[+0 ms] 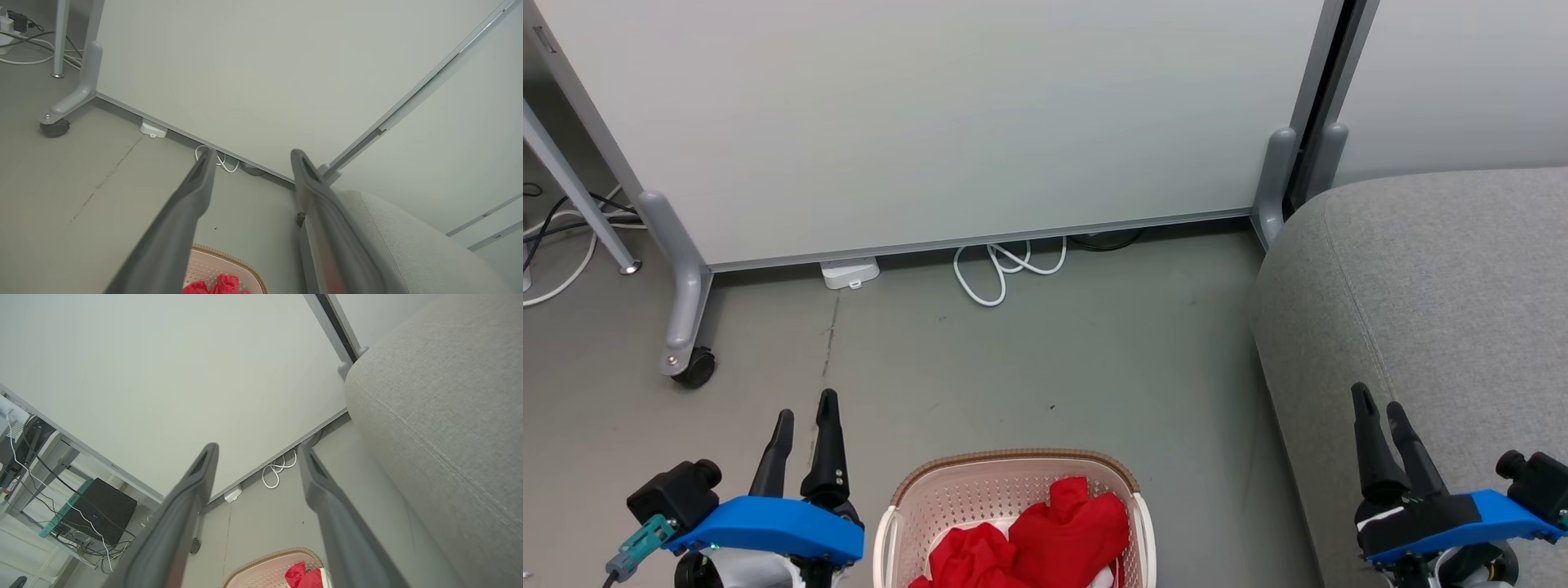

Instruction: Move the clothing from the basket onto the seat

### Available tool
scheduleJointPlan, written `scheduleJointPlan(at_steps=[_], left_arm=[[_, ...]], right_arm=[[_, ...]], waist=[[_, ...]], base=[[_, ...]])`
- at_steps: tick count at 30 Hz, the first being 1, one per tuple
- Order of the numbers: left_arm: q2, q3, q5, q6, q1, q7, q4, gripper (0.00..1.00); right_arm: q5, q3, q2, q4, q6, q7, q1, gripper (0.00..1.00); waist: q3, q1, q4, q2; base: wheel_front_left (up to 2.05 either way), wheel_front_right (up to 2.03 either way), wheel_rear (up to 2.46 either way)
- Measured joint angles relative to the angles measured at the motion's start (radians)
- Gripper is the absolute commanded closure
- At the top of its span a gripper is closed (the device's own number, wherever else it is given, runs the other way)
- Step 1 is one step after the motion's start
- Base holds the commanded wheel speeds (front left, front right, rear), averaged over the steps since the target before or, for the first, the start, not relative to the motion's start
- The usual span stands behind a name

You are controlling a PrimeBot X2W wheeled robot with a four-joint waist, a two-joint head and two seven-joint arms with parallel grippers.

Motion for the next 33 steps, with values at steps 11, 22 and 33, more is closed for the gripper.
scheduleJointPlan(at_steps=[11, 22, 33], left_arm=[[0.015, -0.038, 0.128, 0.009, -0.006, -0.034, 0.0, 0.0], [0.014, -0.049, 0.212, 0.002, -0.01, -0.062, 0.024, 0.0], [0.002, -0.051, 0.293, -0.002, -0.017, -0.089, 0.045, 0.0]], right_arm=[[-0.14, 0.006, -0.001, -0.007, 0.0, -0.018, 0.005, 0.0], [-0.268, 0.006, -0.001, -0.009, 0.001, -0.036, 0.007, 0.0], [-0.38, 0.006, -0.002, -0.009, 0.001, -0.056, 0.007, 0.0]], waist=[[-0.001, 0.0, 0.005, 0.0], [-0.004, 0.0, 0.008, 0.0], [-0.004, 0.0, 0.018, 0.0]], base=[[0.0, 0.0, 0.0], [0.0, 0.0, 0.0], [0.0, 0.0, 0.0]])
